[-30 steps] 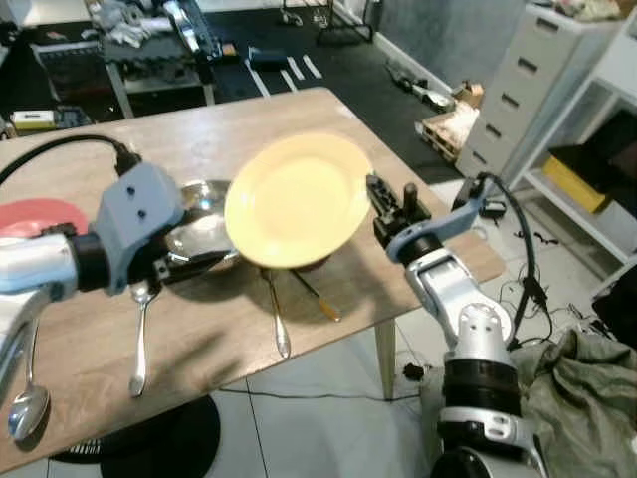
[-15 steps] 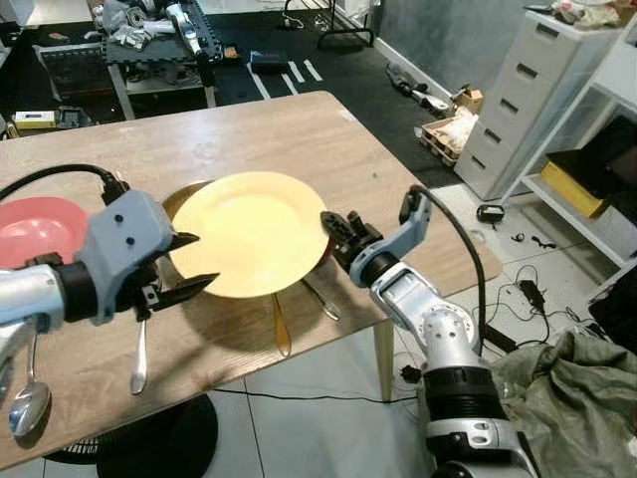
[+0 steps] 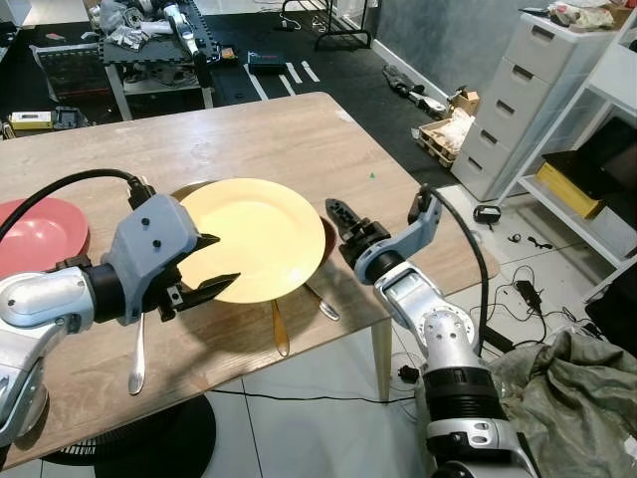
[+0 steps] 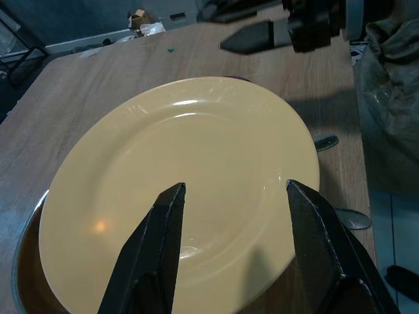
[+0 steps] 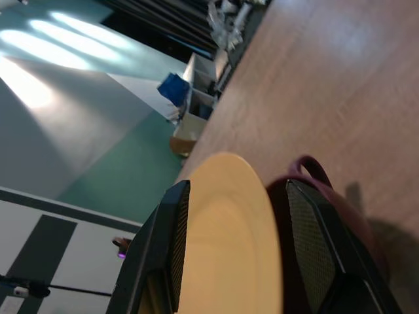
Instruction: Setting the table
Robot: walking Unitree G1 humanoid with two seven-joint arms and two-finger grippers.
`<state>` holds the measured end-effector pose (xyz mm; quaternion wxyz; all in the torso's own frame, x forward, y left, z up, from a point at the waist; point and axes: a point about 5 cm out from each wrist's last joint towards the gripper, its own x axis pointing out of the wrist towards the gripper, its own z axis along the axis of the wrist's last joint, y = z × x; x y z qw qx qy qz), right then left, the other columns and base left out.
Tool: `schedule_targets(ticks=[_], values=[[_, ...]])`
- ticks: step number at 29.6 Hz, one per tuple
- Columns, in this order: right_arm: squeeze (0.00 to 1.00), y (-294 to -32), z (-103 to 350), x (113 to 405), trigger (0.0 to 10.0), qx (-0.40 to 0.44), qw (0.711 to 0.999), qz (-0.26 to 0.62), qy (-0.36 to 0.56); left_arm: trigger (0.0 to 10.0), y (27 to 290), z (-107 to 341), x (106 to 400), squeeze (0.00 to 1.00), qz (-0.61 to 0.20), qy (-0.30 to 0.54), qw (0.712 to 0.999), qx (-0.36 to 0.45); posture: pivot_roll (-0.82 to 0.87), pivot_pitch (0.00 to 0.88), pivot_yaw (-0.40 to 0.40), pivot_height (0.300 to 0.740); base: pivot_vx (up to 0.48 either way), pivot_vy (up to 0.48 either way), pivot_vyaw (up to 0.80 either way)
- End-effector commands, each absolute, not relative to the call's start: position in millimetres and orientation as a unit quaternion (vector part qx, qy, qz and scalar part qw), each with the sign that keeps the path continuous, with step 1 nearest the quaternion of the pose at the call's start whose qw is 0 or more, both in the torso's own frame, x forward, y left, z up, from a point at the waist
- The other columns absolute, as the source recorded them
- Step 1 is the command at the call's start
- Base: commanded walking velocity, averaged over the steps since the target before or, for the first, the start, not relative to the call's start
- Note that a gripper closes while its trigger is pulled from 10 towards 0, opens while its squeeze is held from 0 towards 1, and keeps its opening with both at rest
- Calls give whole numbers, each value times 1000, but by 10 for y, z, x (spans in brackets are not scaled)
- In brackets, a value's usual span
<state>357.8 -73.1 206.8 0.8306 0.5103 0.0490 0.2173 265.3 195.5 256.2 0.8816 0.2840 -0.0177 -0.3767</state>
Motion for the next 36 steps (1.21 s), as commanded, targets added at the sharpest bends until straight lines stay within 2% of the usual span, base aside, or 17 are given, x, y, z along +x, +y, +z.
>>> schedule_targets(ticks=[1,7,8,10,12,17,21,28,30,36], values=[[0,-340,2120,3466,10000,557,790,252,52,10000,1924,2549,2651,0,-383,-19,879,284,155,59,10,740,0,0,0],[0,-622,2207,3518,10000,537,808,240,13,10000,1908,2546,2665,0,-385,-21,878,282,144,63,14,740,0,0,0],[0,-739,2219,3517,10000,526,817,238,7,10000,1901,2536,2668,0,-389,-19,877,282,137,64,14,740,0,0,0],[0,-777,2220,3511,10000,520,820,238,7,10000,1899,2532,2668,0,-390,-18,877,282,137,64,14,740,0,0,0],[0,-973,2143,3387,10000,470,846,250,27,10000,1902,2502,2663,0,-395,-12,874,283,120,72,16,740,0,0,0],[0,-1244,1931,3158,10000,445,865,226,59,10000,1912,2532,2720,0,-385,-23,873,298,101,82,20,740,0,0,0],[0,-1279,1844,3049,10000,452,863,213,78,10000,1886,2631,2793,0,-378,-45,865,327,95,85,25,740,0,0,0],[0,-1181,1650,2852,10000,488,837,207,137,10000,1960,2691,2740,0,-432,-17,801,415,102,89,34,740,0,0,0],[0,-1174,1641,2838,10000,490,835,207,141,10000,1968,2695,2747,0,-431,-17,800,416,102,89,34,740,0,0,0],[0,-929,1488,2710,10000,522,798,224,199,10000,2053,2721,2847,0,-402,-12,789,464,114,85,32,740,0,0,0]])
